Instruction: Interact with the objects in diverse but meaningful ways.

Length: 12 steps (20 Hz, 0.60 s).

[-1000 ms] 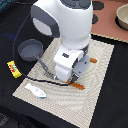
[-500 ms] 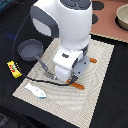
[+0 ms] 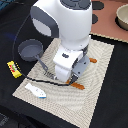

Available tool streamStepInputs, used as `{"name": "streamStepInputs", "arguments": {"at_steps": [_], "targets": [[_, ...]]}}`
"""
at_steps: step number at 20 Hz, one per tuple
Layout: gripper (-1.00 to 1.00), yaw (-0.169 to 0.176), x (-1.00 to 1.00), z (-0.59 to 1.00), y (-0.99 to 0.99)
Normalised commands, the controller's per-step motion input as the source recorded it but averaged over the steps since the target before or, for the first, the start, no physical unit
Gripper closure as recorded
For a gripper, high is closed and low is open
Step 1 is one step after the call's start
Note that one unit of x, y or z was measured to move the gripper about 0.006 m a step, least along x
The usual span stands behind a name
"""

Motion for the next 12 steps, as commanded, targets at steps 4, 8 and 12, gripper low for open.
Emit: {"name": "streamStepInputs", "arguments": {"at_steps": [4, 8, 12], "targets": [[1.0, 0.024, 0.1, 0.0, 0.23], [1.0, 0.024, 0.19, 0.02, 0.29], [1.0, 0.013, 0.31, 0.01, 0.3]]}}
